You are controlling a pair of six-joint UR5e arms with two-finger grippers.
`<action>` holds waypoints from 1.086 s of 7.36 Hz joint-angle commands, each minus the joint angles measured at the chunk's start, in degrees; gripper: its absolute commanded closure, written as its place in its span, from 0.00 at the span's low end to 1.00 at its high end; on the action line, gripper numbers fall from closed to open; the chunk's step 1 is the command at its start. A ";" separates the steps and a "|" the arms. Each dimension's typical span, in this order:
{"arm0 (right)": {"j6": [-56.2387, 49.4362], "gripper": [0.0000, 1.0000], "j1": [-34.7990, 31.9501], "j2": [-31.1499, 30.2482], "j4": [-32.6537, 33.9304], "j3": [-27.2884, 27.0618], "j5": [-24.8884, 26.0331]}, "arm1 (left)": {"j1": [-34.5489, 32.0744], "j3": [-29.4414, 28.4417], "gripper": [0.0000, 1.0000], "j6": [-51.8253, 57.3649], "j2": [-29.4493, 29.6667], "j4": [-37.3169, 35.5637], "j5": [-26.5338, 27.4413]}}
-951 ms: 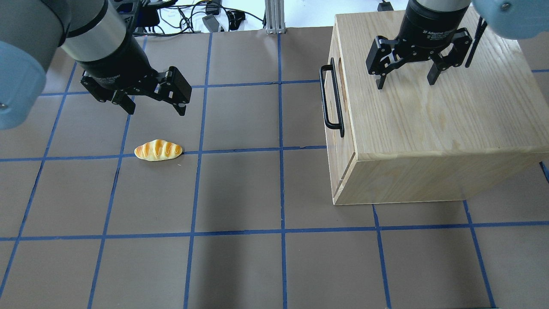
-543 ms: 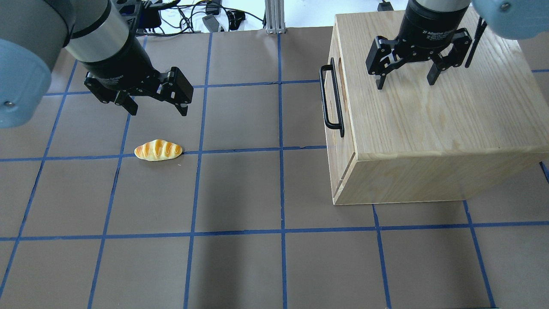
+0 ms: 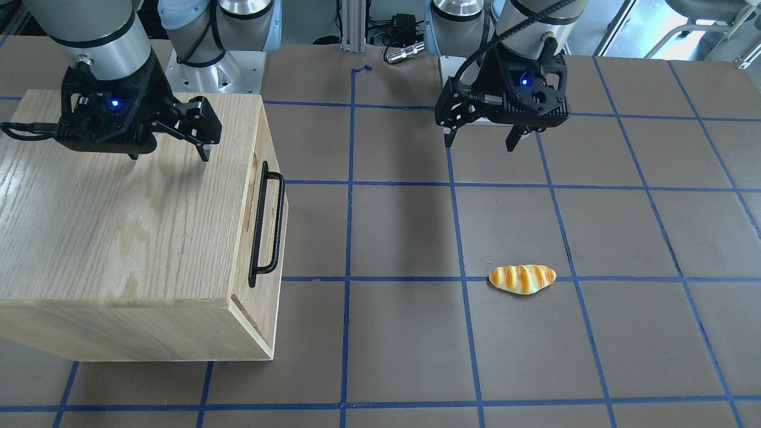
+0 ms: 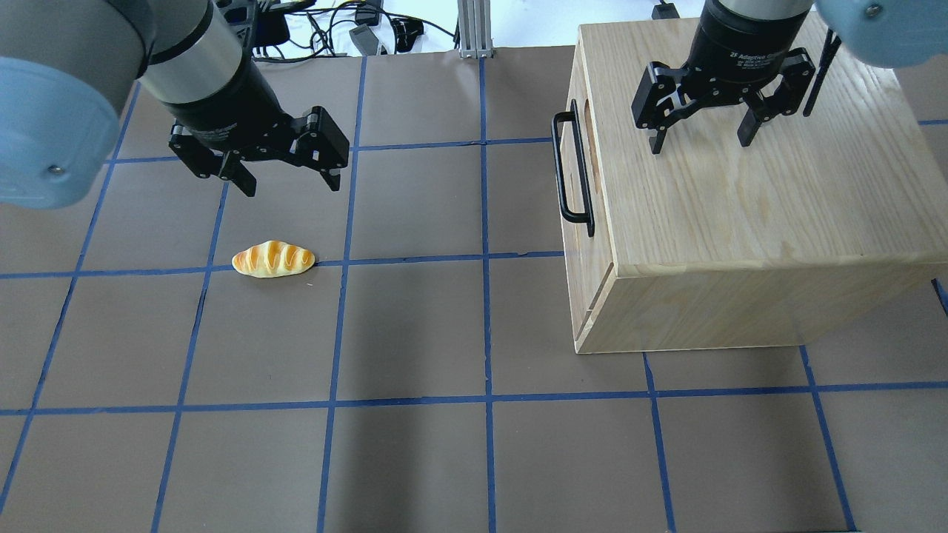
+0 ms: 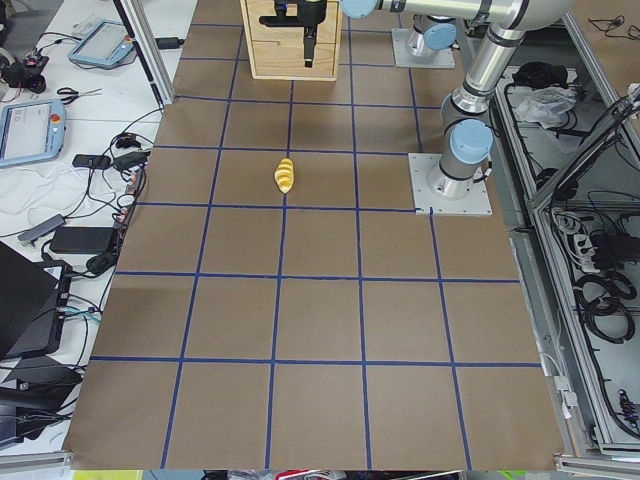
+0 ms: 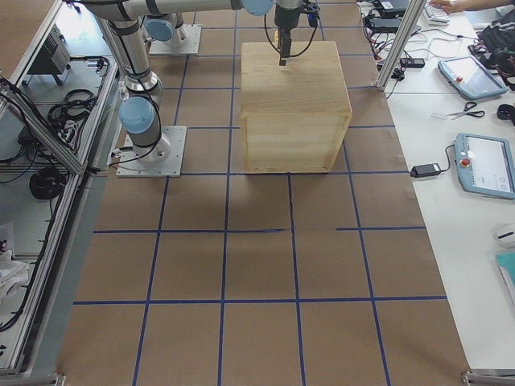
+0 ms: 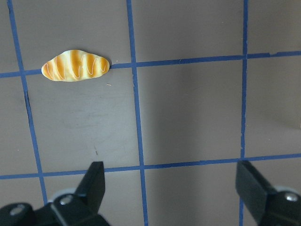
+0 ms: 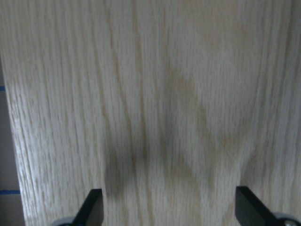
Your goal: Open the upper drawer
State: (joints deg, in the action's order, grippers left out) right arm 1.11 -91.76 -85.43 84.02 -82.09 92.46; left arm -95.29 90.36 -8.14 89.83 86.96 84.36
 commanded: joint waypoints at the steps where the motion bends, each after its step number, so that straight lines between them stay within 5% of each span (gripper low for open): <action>1: 0.03 0.00 0.00 0.00 0.00 0.00 0.00 | -4.96 -0.01 0.00 -11.07 5.68 -10.35 -8.92; 4: 0.03 0.00 0.00 0.00 0.00 0.00 0.00 | -11.22 -0.10 0.00 -22.76 12.02 -15.58 -9.38; 8: 0.03 0.00 0.00 0.00 0.00 0.00 0.00 | -13.60 -0.72 0.00 -28.52 17.39 -22.80 -19.89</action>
State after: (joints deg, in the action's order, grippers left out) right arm 1.12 -91.76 -85.43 84.02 -82.13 92.46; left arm -108.28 89.88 -36.11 105.88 65.14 68.16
